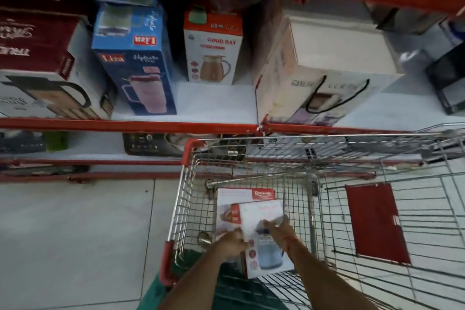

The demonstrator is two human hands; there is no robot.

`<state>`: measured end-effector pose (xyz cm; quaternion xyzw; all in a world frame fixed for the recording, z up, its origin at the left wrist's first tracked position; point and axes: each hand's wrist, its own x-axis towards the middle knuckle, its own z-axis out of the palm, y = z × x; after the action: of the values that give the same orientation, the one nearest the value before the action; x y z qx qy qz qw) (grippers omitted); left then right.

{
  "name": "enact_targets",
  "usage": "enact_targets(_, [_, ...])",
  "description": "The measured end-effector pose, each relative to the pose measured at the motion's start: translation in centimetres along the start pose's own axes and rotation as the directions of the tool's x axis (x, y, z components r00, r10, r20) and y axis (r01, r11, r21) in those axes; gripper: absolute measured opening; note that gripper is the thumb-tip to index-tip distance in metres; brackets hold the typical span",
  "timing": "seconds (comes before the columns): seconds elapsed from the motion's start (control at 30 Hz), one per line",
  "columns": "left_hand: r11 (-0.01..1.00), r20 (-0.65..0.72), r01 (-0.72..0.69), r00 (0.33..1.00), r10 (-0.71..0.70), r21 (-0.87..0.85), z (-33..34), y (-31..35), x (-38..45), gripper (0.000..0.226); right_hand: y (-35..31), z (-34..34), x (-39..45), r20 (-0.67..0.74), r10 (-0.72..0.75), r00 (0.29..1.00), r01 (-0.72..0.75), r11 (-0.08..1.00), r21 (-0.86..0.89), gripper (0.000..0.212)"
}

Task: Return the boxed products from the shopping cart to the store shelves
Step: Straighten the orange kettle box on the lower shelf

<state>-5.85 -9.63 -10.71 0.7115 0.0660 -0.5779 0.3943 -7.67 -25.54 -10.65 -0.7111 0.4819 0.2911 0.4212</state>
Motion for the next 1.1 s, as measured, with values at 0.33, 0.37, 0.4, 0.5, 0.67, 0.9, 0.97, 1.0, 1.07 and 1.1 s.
enact_targets(0.33, [0.943,-0.37,-0.273,0.91,0.188,-0.19,-10.8,4.2,-8.4,0.048,-9.4,-1.2,-4.8,0.022,-0.486,0.873,0.485,0.873,0.047,0.052])
enact_targets(0.37, [0.928,-0.394,-0.319,0.891,0.225,-0.192,-11.8,4.5,-9.7,0.051,-10.1,-1.4,-5.6,0.021,-0.524,0.851,0.523,0.851,0.055,0.055])
enact_targets(0.4, [0.906,-0.413,-0.363,0.876,0.251,-0.219,-12.6,4.9,-11.0,0.054,-11.0,-1.5,-6.7,0.012,-0.553,0.833,0.551,0.831,0.07,0.058])
enact_targets(0.5, [0.859,-0.474,-0.432,0.838,0.27,-0.276,-13.7,5.5,-13.5,0.055,-12.8,-1.8,-9.3,-0.031,-0.597,0.802,0.597,0.797,0.085,0.062])
enact_targets(0.67, [0.819,-0.622,-0.549,0.704,0.343,-0.17,-15.0,6.5,-15.2,0.051,-16.0,-2.2,-12.0,-0.125,-0.67,0.732,0.681,0.729,0.077,0.055])
enact_targets(0.9, [0.782,-0.846,-0.595,0.31,0.433,0.183,-18.0,12.3,-14.1,0.033,-22.5,-2.3,-13.4,-0.423,-0.778,0.465,0.838,0.54,-0.071,0.044])
enact_targets(0.97, [0.785,-0.853,-0.586,0.29,0.434,0.201,-19.1,13.7,-13.1,0.031,-24.3,-2.0,-12.4,-0.482,-0.769,0.419,0.845,0.525,-0.103,0.045])
enact_targets(1.0, [0.786,-0.848,-0.576,0.282,0.449,0.225,-19.6,14.4,-12.5,0.031,-25.0,-1.9,-11.6,-0.504,-0.762,0.408,0.847,0.522,-0.104,0.046])
enact_targets(1.07, [0.792,-0.834,-0.536,0.262,0.486,0.294,-21.0,15.4,-11.2,0.033,-26.3,-1.6,-9.9,-0.522,-0.756,0.395,0.846,0.521,-0.114,0.046])
enact_targets(1.1, [0.797,-0.831,-0.519,0.261,0.492,0.309,-21.6,15.8,-10.6,0.036,-26.8,-1.5,-9.2,-0.519,-0.757,0.397,0.839,0.528,-0.129,0.046])
